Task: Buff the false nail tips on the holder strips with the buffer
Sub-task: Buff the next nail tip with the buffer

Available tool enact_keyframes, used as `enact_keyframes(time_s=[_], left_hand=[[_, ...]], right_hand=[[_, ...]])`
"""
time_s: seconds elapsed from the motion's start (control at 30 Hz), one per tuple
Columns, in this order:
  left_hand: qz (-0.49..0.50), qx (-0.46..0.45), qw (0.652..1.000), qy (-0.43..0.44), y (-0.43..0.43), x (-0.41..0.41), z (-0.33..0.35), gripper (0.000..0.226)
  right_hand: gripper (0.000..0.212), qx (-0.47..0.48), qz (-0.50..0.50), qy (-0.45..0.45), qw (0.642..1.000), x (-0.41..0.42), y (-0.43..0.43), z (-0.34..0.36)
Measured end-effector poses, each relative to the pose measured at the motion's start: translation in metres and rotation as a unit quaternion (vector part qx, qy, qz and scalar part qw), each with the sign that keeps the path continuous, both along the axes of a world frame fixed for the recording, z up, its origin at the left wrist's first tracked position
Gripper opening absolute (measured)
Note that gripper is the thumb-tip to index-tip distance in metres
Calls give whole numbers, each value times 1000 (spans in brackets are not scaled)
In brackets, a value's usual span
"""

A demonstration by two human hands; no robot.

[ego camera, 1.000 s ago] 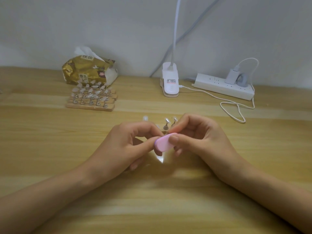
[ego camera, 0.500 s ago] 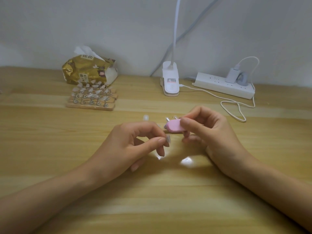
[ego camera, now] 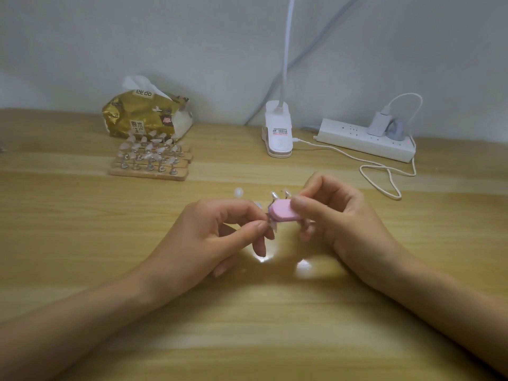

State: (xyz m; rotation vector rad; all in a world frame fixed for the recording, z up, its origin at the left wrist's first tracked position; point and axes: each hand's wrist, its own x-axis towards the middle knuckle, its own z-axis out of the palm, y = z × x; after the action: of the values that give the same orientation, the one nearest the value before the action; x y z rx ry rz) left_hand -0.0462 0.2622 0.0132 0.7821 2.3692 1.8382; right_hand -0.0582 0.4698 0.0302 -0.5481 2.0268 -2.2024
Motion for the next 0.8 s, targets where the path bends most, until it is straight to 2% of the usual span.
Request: enact_keyframes(time_s=[0.13,0.27,0.37,0.5,0.63,0.73,0.8], left_hand=[[-15,1,1000,-2,0,0,0,19],[-12,6,1000,-10,-1,-2,0,21],[-16,-9,1000,1,-1,-1,0,22],[-11,-2,1000,-4,-1,-2,0,15],[-18,-7,1000,-1,0,-1,1,21],[-17,2,1000,-7,-1,-2,1,19],[-28,7,1000,-11,-1,-1,0,22]], right_hand=[[15,11,44,12,999,3,-4,-2],[20,-6,-2,-3,1000,-1,0,-1],[15,8,43,10,999,2,-3,-2],[15,-10,-13,9,1000,0,0,1],[16,19,20,31,999,4,-3,0],[17,-5,-25,20,999,0,0,1],[19,-11,-20,21,1000,0,1,1]])
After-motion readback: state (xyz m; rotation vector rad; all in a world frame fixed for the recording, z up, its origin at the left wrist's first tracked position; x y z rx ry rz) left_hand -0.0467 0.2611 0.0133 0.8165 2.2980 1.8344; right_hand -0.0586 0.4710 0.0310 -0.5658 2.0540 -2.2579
